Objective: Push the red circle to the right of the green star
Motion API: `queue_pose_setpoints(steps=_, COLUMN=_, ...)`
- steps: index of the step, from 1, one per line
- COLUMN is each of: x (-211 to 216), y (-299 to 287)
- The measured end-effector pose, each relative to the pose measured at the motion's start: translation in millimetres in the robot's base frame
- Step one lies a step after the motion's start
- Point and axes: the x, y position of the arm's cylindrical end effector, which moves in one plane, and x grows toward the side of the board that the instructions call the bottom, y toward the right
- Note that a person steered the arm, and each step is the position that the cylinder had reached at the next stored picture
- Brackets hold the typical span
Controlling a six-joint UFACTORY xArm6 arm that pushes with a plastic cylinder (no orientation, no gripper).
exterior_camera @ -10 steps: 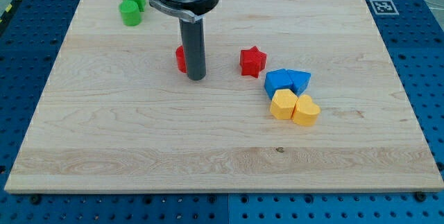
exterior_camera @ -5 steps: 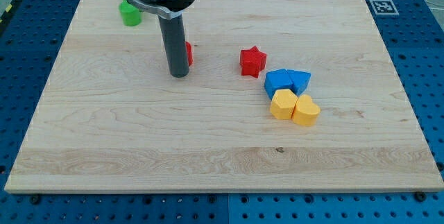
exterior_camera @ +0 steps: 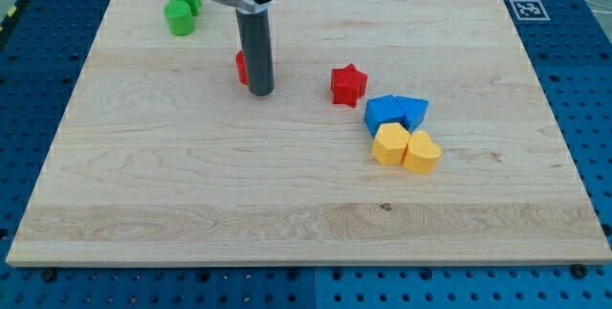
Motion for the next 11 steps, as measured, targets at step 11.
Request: queue_pose_setpoints(steps=11, x=-32, y=-20)
